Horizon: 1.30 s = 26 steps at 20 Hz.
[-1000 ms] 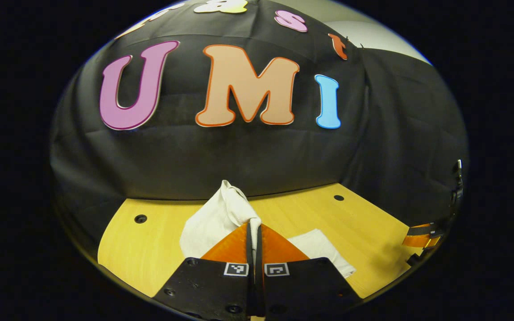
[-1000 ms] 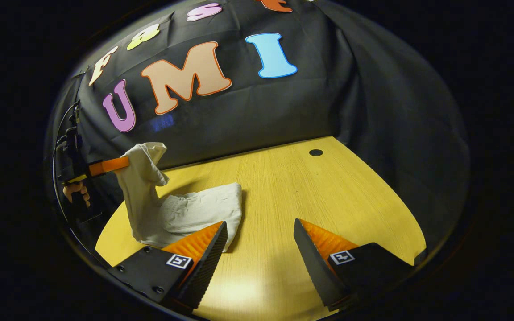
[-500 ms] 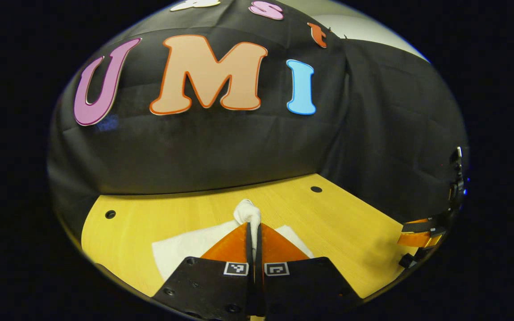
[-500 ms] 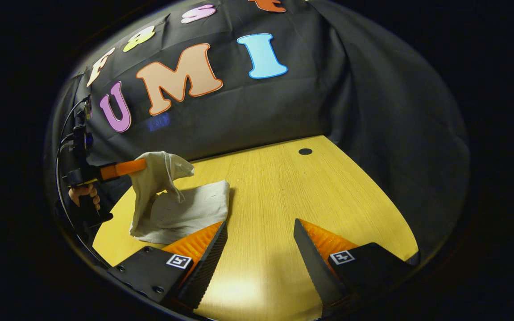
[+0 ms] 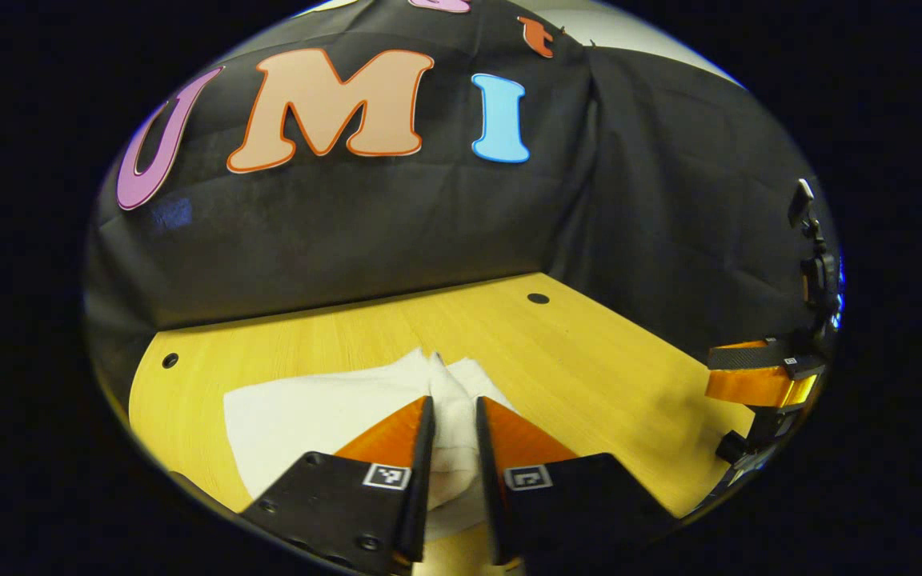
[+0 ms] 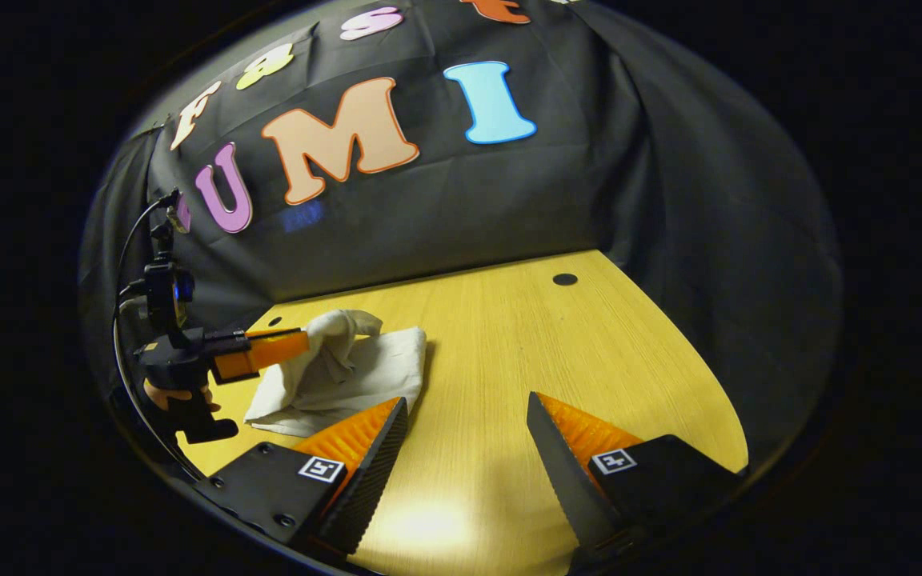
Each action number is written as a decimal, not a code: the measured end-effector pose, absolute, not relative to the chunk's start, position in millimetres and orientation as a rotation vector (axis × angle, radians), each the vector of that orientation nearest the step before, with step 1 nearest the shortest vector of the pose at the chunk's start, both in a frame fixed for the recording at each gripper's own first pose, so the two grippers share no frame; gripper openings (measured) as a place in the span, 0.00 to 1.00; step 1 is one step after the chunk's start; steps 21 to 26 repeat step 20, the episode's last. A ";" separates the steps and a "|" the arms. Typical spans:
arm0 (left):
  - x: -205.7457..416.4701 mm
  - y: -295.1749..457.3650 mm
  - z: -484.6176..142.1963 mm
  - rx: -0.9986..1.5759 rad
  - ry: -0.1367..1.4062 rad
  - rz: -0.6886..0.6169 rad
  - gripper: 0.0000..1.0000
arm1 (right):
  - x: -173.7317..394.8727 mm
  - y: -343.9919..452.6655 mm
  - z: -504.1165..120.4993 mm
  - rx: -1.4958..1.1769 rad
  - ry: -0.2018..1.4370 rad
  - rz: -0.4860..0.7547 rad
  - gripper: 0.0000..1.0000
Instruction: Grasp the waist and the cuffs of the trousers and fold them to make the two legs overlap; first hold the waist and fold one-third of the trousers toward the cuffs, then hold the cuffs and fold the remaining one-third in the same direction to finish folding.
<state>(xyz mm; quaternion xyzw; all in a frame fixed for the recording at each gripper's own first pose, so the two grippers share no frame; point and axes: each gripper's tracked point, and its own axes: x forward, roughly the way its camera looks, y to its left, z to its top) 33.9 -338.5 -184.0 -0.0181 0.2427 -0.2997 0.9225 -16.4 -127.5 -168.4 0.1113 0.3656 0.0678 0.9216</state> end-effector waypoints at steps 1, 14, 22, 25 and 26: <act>34.9 -334.7 -173.6 -0.034 0.463 -0.606 0.45 | -9.9 -122.1 -161.2 0.214 0.730 0.149 0.96; 44.1 -103.2 -59.0 0.046 0.207 -0.117 0.95 | 69.8 -4.5 -18.3 0.178 0.341 0.167 0.96; 40.7 -54.2 -45.3 0.068 0.207 -0.046 0.95 | 70.2 -10.3 2.3 0.108 0.283 0.084 0.96; 40.7 -54.2 -45.3 0.068 0.207 -0.046 0.95 | 70.2 -10.3 2.3 0.108 0.283 0.084 0.96; 40.7 -54.2 -45.3 0.068 0.207 -0.046 0.95 | 70.2 -10.3 2.3 0.108 0.283 0.084 0.96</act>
